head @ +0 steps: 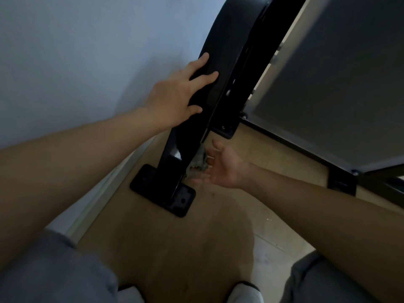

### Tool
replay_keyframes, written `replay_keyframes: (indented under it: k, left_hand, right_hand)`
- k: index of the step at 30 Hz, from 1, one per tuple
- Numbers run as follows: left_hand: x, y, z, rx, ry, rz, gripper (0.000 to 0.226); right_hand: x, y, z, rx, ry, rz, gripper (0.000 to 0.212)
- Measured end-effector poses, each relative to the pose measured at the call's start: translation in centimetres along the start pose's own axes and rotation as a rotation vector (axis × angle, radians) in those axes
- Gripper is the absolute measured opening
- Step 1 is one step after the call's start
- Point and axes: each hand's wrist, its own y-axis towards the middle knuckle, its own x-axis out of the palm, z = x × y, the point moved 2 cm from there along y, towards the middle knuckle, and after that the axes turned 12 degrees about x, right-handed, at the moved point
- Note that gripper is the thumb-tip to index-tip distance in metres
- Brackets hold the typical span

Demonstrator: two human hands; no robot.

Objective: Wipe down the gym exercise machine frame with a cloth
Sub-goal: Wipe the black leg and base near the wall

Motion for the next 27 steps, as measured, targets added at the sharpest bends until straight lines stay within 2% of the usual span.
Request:
replay_keyframes:
  k: [4, 8, 18, 23, 27]
  left_hand:
    - [-0.1, -0.1, 0.0, 0.006, 0.0, 0.013, 0.091]
    - [0.3, -0.4, -0.4, 0.021, -0.013, 0.034, 0.091]
    - [0.6, -0.3, -0.6, 0.045, 0.036, 0.069, 0.088]
    - [0.6, -0.1, -0.6, 0.048, 0.027, 0.089, 0.089]
    - [0.5, 0.0, -0.5, 0.054, 0.03, 0.101, 0.088]
  right_hand:
    - [0.4, 0.6, -0.1, 0.01, 0.003, 0.022, 0.053]
    - [-0.1, 0.2, -3.2, -0.081, 0.019, 0.027, 0.065]
    - [-1.2, -6.0, -13.2, -0.358, 0.14, -0.227, 0.063]
    - [0.3, -6.8, -15.2, -0.467, 0.116, -0.271, 0.06]
    - [1.2, -6.3, -15.2, -0.477, 0.101, -0.327, 0.062]
